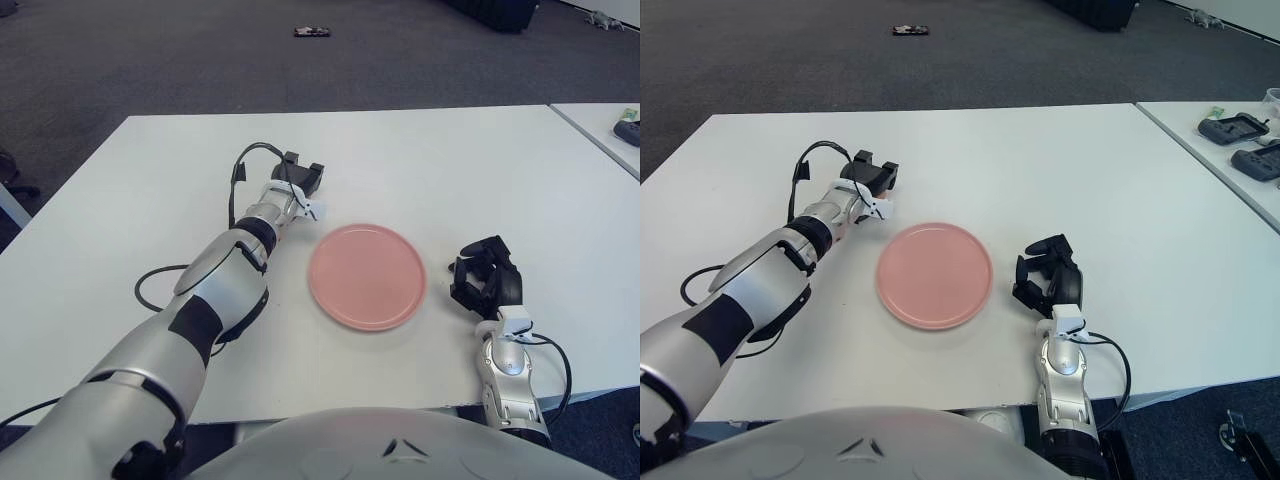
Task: Put the apple into the plate.
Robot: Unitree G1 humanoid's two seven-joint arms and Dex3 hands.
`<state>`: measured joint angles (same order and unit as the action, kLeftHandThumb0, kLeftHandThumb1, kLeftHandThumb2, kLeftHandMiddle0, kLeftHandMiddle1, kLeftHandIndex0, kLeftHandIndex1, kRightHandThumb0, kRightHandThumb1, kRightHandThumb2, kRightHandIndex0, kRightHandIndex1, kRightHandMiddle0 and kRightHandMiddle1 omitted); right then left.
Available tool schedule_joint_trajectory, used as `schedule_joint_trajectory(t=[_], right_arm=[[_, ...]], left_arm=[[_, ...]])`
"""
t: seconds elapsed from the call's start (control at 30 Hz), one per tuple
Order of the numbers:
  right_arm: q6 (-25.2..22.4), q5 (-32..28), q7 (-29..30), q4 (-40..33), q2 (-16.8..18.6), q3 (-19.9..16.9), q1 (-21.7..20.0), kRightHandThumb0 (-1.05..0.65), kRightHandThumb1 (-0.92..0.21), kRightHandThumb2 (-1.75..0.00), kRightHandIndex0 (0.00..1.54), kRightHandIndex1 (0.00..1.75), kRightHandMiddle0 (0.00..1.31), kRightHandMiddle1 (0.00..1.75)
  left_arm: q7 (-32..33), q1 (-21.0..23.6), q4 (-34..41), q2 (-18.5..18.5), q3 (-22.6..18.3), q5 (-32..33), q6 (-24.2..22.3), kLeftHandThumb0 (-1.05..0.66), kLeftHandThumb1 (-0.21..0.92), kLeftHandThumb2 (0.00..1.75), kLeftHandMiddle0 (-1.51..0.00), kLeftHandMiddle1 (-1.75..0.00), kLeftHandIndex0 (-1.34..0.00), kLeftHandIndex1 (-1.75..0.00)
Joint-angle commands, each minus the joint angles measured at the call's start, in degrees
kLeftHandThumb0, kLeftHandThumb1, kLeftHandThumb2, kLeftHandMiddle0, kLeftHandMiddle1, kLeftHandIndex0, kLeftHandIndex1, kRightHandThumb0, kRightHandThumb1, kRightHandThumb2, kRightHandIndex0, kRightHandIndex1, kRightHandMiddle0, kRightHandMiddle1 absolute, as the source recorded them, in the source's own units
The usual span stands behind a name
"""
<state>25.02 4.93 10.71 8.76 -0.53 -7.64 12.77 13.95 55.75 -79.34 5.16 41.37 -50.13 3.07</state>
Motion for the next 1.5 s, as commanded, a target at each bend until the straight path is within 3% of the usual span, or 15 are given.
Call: schedule_joint_trajectory(t=[0.0,0.87,1.47], right_arm=[[0.74,-0.40,-0.05,0.28,-0.15,-0.35,-0.37,-0.40,-0.58,-1.00,0.57,1.45,0.41,1.75],[0.40,-0.88,-0.31,1.34,-0.29,-0.63,-0.97,-0.40,-0.58,-0.99,0.57,1.45,0.40,1.75],[0.19,-0.41,-0.04,1.68,-0.67,-0.59,-1.37,-0.40,-0.60,-0.97,0.58,1.45,0.39,1.75]], left_arm=[[1.38,-0.56,-0.48,0.83,0.33,-0.59,-0.19,0.00,-0.05,1.67,-0.95,-1.56,-0.66,-1.75],[1.36,-1.66,-0.17,1.89,-5.13,4.56,3.66,0.00,-0.07,1.72,-0.96,-1.61,-0.67,-1.75],[-1.20,-0.70,0.80,2.05,-14.71,13.56,5.36,0.00,-0.10,1.75,-0.97,-1.62,-0.69,-1.75]])
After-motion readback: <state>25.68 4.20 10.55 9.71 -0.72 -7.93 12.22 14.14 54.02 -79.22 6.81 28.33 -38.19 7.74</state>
